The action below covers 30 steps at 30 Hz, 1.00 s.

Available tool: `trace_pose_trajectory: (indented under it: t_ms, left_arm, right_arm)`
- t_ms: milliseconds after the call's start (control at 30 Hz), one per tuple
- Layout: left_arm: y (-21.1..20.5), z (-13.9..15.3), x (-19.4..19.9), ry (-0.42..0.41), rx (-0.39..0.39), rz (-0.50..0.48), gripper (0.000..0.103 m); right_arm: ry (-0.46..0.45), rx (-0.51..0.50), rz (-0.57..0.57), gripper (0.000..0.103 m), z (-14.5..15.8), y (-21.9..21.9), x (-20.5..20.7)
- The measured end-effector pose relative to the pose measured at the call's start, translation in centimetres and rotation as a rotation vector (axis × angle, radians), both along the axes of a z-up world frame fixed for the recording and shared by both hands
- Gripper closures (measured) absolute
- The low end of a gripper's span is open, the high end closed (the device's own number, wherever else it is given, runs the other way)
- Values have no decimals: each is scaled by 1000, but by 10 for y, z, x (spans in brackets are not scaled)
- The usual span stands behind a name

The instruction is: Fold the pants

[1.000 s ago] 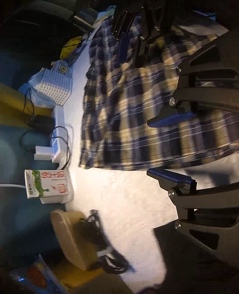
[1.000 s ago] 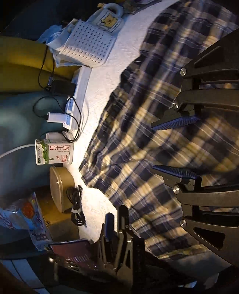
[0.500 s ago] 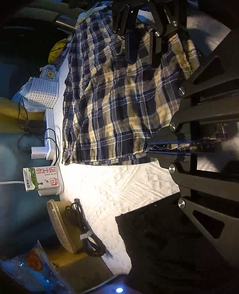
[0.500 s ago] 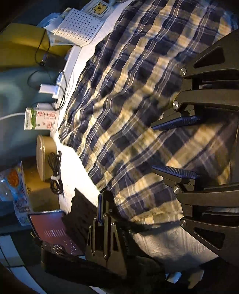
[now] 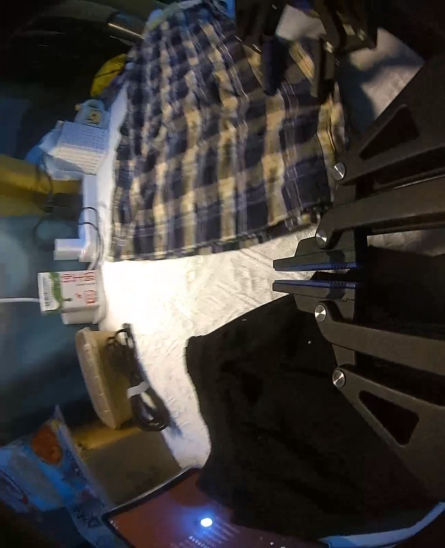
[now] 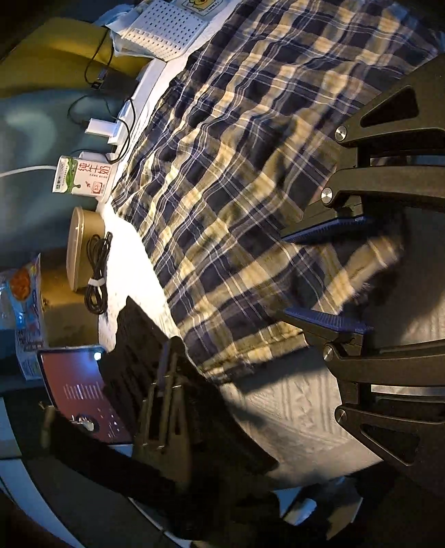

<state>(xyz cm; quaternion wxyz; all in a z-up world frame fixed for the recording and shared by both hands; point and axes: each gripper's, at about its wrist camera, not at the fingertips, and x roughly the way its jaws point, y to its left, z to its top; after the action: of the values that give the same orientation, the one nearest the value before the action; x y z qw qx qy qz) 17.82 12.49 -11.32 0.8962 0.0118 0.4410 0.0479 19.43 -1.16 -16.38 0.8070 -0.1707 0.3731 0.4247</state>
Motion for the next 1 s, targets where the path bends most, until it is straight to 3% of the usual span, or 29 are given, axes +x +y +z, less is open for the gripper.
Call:
trace_pose_trajectory:
  t_ms: [67,167,333,500,567,700,1000]
  left_arm:
    - [-7,13,-1,-42,-47,-27,99]
    - [-30,24,5,-74,-58,-86,99]
    - [-66,15,26,-46,-107,-180,99]
    - [-85,-14,35,42,-83,-183,98]
    - [-83,-18,31,18,-80,-177,98]
    - [-77,-19,20,26,-81,-158,98]
    - [-74,-8,7,103,-2,-167,98]
  right_arm:
    - [8,10,7,62,1,-3,-4]
    - [17,36,36,61,6,-8,-10]
    - [-42,94,-56,62,27,-40,-4]
    - [-66,54,-229,61,22,-80,29]
    - [-38,39,-270,61,13,-93,39]
    - [26,49,-251,61,5,-106,37]
    - [32,51,-221,61,16,-132,22]
